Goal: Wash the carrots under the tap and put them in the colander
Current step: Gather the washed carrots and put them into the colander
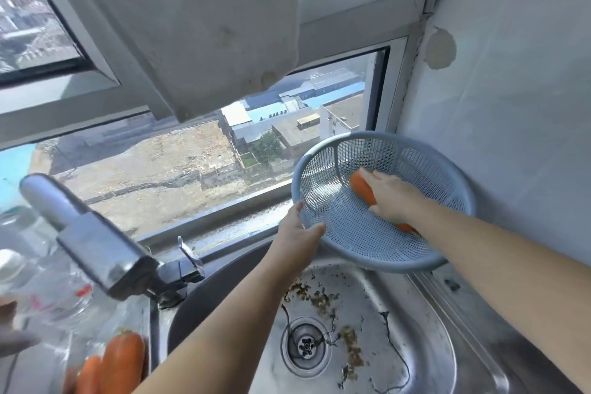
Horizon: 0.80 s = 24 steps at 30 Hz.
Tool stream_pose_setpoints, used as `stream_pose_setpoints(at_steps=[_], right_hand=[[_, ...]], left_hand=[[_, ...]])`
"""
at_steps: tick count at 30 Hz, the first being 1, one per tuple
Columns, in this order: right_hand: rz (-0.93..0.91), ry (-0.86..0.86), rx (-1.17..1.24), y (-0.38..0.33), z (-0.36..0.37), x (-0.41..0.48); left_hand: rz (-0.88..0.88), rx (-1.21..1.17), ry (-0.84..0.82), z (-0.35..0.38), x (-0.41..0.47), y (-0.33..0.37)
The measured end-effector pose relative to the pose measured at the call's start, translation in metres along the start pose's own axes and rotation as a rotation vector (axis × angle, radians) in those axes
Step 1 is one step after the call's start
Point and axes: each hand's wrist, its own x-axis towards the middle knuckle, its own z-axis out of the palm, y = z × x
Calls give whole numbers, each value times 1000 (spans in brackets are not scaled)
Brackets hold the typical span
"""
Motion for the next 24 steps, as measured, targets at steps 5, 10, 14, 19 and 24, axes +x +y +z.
stream_pose_setpoints(at_steps=[5, 10, 14, 19, 24], right_hand=[[-237, 281, 260, -52, -33, -63], [-387, 189, 476, -119, -15, -129], [-408, -77, 568, -179, 40, -154], [-352, -422, 689, -256, 107, -164], [-178, -518, 856, -321, 139, -163]], left_hand=[[118, 186, -31, -21, -62, -12], [101, 250, 65, -67, -131, -61], [33, 190, 329, -107, -181, -114], [-2, 414, 658, -141, -226, -156], [-113, 572, 681, -149, -240, -180]])
